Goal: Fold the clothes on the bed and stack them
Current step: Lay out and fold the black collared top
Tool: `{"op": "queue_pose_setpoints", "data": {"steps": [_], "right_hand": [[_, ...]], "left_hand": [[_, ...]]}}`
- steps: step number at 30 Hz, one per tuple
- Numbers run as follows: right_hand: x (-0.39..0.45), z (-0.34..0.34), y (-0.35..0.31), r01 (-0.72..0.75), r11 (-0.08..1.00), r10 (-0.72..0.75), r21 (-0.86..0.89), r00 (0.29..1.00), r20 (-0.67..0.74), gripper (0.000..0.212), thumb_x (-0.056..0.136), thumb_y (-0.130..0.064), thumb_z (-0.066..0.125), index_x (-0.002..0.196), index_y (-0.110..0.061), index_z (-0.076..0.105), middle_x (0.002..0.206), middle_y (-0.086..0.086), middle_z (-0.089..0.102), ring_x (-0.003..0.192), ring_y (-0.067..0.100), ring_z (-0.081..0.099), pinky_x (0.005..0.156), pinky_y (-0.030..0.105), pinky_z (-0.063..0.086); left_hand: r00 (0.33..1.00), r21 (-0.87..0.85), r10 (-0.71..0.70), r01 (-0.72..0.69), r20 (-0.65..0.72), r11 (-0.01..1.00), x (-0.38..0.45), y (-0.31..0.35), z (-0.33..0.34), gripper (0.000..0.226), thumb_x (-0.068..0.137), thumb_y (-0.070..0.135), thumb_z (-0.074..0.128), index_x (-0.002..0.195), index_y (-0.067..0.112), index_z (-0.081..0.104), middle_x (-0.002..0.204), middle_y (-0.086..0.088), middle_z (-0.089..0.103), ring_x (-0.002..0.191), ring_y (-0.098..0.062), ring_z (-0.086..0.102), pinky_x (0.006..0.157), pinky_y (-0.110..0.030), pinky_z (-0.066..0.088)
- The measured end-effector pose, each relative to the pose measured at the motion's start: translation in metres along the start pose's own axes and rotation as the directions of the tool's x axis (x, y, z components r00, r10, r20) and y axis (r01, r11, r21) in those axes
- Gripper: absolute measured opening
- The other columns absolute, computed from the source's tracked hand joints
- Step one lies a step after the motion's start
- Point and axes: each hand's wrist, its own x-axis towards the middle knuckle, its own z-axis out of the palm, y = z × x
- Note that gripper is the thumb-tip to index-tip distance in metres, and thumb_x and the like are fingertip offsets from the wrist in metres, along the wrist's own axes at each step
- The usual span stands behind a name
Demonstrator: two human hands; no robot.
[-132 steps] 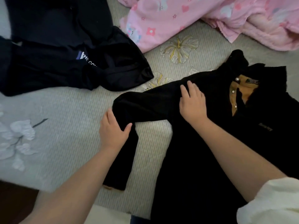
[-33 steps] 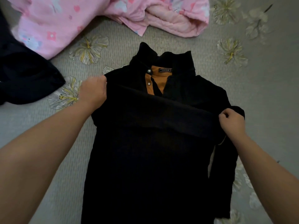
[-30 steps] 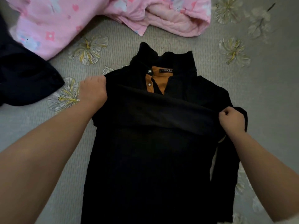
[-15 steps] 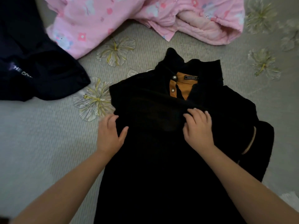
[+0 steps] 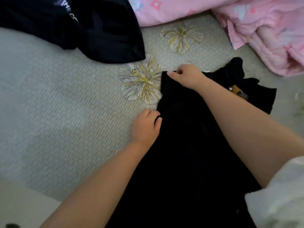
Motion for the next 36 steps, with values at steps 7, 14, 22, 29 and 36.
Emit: {"op": "queue_pose_setpoints", "data": {"steps": [7, 14, 22, 29, 36], "right_hand": [[0.016, 0.0, -0.02, -0.077, 0.979, 0.055, 0.189, 0.991, 0.12, 0.042, 0.089, -0.034, 0.057, 0.057, -0.012, 0.041, 0.046, -0.002, 0.039, 0.045, 0.012, 0.039, 0.046, 0.024, 0.027], [0.01, -0.003, -0.013, -0.1, 0.773, 0.114, 0.627, 0.993, 0.018, 0.022, 0.093, -0.019, 0.053, 0.073, -0.009, 0.053, 0.061, 0.004, 0.044, 0.056, 0.016, 0.044, 0.055, 0.028, 0.037], [0.006, -0.01, -0.003, -0.106, 0.767, 0.153, 0.633, 0.988, -0.02, 0.017, 0.085, -0.015, 0.063, 0.073, -0.004, 0.065, 0.057, -0.002, 0.06, 0.05, 0.006, 0.057, 0.053, 0.019, 0.049], [0.026, 0.011, -0.01, 0.112, 0.98, -0.167, -0.166, 0.915, -0.368, 0.026, 0.089, -0.03, 0.057, 0.1, -0.01, 0.07, 0.098, 0.008, 0.064, 0.103, 0.027, 0.05, 0.087, 0.035, 0.032], [0.021, 0.033, 0.006, -0.047, 0.985, -0.047, -0.168, 0.858, -0.511, 0.046, 0.09, -0.049, 0.044, 0.107, -0.009, 0.058, 0.114, 0.008, 0.056, 0.112, 0.026, 0.042, 0.09, 0.035, 0.025]], "left_hand": [[0.996, -0.189, 0.028, -0.044, -0.086, 0.981, -0.003, -0.001, -0.011, 0.01, 0.078, 0.001, 0.061, 0.084, -0.004, 0.068, 0.079, -0.015, 0.065, 0.072, -0.028, 0.061, 0.067, -0.03, 0.047], [0.981, -0.382, -0.179, 0.137, -0.078, 0.914, 0.001, 0.005, -0.006, 0.006, 0.086, 0.005, 0.052, 0.081, 0.007, 0.055, 0.054, 0.015, 0.04, 0.047, 0.001, 0.036, 0.049, -0.01, 0.033], [0.963, -0.26, -0.24, 0.202, -0.124, 0.944, 0.008, 0.016, -0.001, 0.017, 0.08, 0.004, 0.058, 0.097, 0.002, 0.062, 0.084, -0.007, 0.06, 0.075, -0.016, 0.05, 0.066, -0.023, 0.036], [0.987, 0.027, -0.06, 0.064, -0.15, 0.998, 0.009, -0.003, -0.014, 0.019, 0.055, -0.013, 0.074, 0.065, -0.001, 0.062, 0.06, -0.012, 0.056, 0.052, -0.027, 0.054, 0.047, -0.027, 0.041], [0.994, 0.277, 0.013, 0.018, -0.111, 0.961, 0.001, -0.01, -0.02, 0.023, 0.053, 0.001, 0.082, 0.063, 0.005, 0.062, 0.06, -0.009, 0.053, 0.054, -0.027, 0.052, 0.052, -0.03, 0.038]]}}
